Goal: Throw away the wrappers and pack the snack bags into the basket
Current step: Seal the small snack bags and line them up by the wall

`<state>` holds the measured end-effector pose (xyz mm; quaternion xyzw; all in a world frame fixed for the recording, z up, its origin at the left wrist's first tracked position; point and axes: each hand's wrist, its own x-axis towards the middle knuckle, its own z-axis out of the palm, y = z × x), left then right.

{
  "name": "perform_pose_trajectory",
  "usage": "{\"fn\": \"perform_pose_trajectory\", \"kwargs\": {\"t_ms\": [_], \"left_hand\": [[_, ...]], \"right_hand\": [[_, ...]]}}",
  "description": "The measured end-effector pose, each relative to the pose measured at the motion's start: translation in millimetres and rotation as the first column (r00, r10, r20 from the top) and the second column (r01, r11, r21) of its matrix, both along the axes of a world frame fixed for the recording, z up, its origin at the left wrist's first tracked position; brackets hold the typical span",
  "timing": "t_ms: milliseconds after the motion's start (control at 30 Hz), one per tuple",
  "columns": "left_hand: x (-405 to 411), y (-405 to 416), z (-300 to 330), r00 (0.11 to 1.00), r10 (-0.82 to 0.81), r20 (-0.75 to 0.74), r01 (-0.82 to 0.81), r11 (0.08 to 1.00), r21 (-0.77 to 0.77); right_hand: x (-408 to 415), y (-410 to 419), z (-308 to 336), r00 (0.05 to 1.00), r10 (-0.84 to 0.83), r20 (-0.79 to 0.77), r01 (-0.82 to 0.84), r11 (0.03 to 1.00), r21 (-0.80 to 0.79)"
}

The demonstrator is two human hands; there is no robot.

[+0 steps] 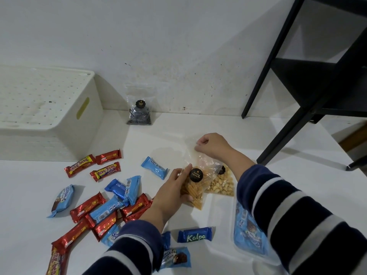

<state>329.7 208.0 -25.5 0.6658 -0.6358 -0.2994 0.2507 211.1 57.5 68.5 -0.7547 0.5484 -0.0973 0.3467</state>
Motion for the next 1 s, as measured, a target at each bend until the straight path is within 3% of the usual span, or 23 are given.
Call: {"fn": "perform_pose_trajectory", "kwargs": {"t_ms": [200, 667, 867, 1000], "left_hand": [[0.1, 0.7, -1.0, 1.0, -0.012, 0.024, 0.013, 1.0, -0.016], [1.2, 3.6, -1.7, 1.0, 0.006, -0.003, -0.006, 1.0, -0.019], [3.9, 1.6, -3.4, 0.996, 0.083, -0.013, -0.083, 0.997, 0.003], [3.2, 0.4, -3.5, 0.997, 0.079, -0.024, -0.079, 0.997, 0.004]], "right_hand": [[7.4, 3.7, 0.9, 1.0, -0.007, -0.02, 0.006, 0.998, -0.07], [14.7, 7.7, 7.1, 1.0, 0.006, -0.022, -0.007, 0.999, -0.044], [-18.9, 1.7, 17.0, 0.971, 0.092, -0.22, -0.101, 0.994, -0.033], [-26.5, 4.0, 15.6, 0.988, 0.015, -0.153, -0.028, 0.996, -0.082]]}}
